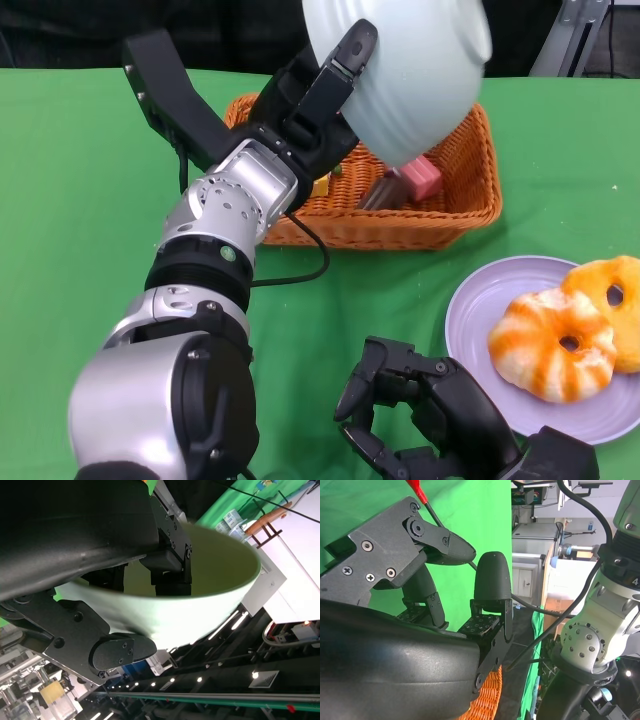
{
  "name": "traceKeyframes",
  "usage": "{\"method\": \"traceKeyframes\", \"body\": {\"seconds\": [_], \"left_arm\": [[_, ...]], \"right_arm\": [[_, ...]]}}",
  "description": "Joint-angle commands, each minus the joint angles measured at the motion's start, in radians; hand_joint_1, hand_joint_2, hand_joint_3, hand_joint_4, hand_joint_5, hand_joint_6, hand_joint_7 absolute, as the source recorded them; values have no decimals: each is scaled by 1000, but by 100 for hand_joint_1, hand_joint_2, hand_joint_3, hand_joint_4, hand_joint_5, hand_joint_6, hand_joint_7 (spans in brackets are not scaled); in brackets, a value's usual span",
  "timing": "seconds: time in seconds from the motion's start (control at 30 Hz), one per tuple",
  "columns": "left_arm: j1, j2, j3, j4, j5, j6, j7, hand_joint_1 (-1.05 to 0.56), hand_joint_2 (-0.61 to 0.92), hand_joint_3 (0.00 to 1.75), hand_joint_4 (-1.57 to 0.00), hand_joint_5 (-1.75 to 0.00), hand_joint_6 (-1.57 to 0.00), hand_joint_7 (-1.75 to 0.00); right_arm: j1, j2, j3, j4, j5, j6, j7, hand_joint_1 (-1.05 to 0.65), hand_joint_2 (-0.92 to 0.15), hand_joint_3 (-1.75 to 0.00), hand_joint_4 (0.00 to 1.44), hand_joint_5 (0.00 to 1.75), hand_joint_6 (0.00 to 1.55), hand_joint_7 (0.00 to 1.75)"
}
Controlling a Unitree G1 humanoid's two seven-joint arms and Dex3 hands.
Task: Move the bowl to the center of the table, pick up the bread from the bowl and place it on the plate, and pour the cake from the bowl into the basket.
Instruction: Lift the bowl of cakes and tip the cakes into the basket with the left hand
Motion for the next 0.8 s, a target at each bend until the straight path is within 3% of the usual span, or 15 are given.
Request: {"method": "traceKeyframes", "body": {"seconds": [0.03, 0.3, 0.47, 0.6, 0.8], "left_arm": [[-45, 12, 14, 4, -28, 12, 0, -13, 84, 82, -67, -175, -64, -161], [-59, 17, 55, 18, -76, 59, 33, -13, 77, 87, -69, -174, -65, -160], [-65, 20, 68, 30, -90, 64, 54, -14, 76, 91, -71, -175, -56, -170], [-65, 22, 65, 30, -86, 66, 53, -16, 82, 79, -70, -174, -60, -163], [-64, 24, 58, 26, -82, 69, 49, -15, 81, 81, -70, -175, -61, -164]], "right_arm": [[6, -7, -7, 6, 6, -13, -5, -30, -51, -98, 72, 172, 63, 144], [1, -10, -6, 11, 0, -15, -9, -31, -51, -97, 72, 173, 63, 143], [3, -11, -6, 7, 1, -10, -10, -31, -52, -97, 72, 172, 63, 143], [3, -11, -7, 8, 8, -8, -5, -29, -51, -97, 73, 171, 63, 143], [3, -11, -7, 8, 10, -5, -4, -31, -50, -99, 73, 171, 64, 143]]}}
